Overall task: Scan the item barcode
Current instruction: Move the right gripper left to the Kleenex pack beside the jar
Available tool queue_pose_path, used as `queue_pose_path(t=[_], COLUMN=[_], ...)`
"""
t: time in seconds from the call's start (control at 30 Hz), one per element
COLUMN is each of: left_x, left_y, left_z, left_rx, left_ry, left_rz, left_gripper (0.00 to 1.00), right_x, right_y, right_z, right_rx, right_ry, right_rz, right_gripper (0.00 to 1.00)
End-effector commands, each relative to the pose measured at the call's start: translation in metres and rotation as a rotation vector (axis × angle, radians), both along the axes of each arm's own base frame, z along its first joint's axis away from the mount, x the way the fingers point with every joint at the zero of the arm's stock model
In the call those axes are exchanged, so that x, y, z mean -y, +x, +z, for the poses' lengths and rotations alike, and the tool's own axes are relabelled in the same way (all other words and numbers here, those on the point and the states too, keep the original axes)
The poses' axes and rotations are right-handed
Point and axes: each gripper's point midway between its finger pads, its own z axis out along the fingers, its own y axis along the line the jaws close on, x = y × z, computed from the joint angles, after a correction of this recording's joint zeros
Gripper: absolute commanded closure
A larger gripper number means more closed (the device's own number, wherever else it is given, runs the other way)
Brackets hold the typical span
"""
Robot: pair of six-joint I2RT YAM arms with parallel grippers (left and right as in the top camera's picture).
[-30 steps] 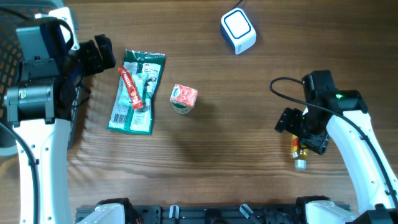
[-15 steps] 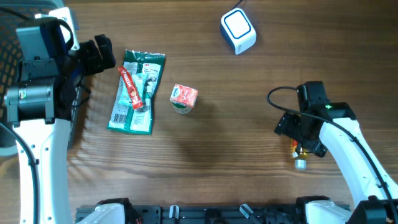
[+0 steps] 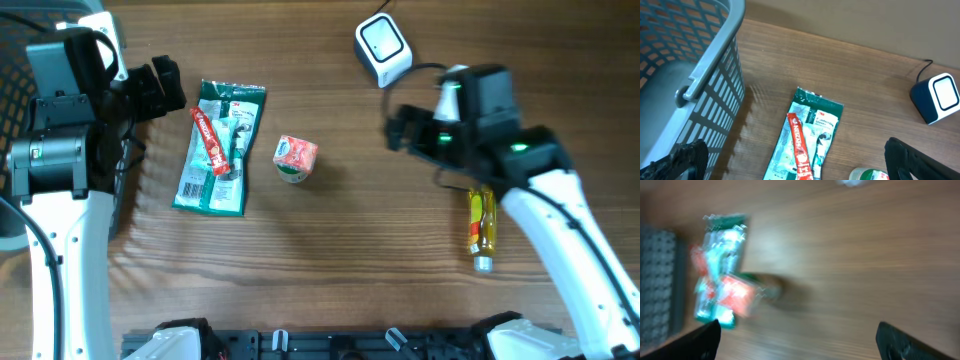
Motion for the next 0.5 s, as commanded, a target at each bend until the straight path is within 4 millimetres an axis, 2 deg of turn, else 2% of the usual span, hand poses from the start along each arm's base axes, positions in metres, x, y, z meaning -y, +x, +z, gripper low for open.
queue_pose_path(t=[0.0,0.1,0.17,0.3,0.47], left_x=[-0.003,-0.003,-0.002,-0.003,-0.002], left_y=[0.001,0.001,0.001,0.001,0.001], left_z=[0.004,0.004,0.004,0.004,0.004], left_rx=[0.009,0.009,0.009,0.009,0.009], left_ry=[0.011,0.011,0.011,0.011,0.011], left_rz=[0.003,0.003,0.003,0.003,0.003], left_gripper=[0.0,0.0,0.0,0.0,0.0], right_x=[-0.066,-0.099,-0.111,-0.114,-0.114], right_y=[-0.008,-0.008,-0.007,-0.005,-0.005], right_z=[-0.013,-0.04,-0.058,-0.08,-0.081], right_rx=[0.009,0.013,-0.006,-0.051,-0.053], right_ry=[0.021,-0.036,-0.045,-0.067,-0.069], right_rz=[0.146,0.205,0.225,0.23,0.231], right_gripper=[0.0,0.0,0.01,0.0,0.0])
